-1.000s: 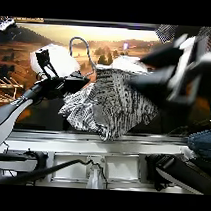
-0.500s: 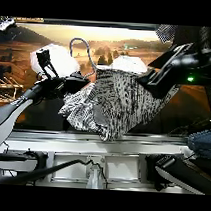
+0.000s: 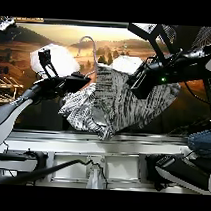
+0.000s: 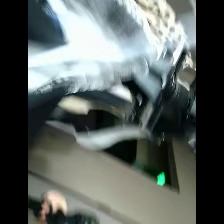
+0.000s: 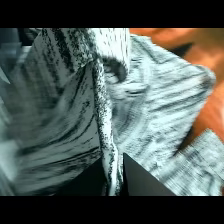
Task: Fold the clothes and pants, and hang the long-sleeved shirts on hangers.
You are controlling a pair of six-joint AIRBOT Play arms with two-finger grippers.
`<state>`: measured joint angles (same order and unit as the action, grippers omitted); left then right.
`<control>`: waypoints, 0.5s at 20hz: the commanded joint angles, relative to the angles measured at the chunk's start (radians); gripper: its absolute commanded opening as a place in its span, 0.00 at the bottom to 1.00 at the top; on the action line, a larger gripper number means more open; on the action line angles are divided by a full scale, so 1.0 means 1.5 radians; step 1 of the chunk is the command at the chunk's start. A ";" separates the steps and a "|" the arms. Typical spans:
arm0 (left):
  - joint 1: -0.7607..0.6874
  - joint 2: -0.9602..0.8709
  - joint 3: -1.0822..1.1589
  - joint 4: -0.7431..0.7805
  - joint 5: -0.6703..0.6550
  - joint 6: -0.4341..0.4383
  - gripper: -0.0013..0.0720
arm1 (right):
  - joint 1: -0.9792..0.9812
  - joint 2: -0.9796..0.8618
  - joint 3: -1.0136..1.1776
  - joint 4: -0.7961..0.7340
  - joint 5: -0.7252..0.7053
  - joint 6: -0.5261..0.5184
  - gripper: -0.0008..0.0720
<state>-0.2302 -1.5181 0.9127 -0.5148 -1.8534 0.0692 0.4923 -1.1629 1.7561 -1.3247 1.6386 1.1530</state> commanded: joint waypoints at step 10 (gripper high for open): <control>0.020 -0.001 0.001 -0.372 0.218 -0.029 0.97 | 0.001 0.068 -0.001 0.030 -0.014 -0.005 0.04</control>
<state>-0.2111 -1.5185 0.9138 -0.9100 -1.6833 0.0288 0.4923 -1.0939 1.7550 -1.2999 1.6054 1.1419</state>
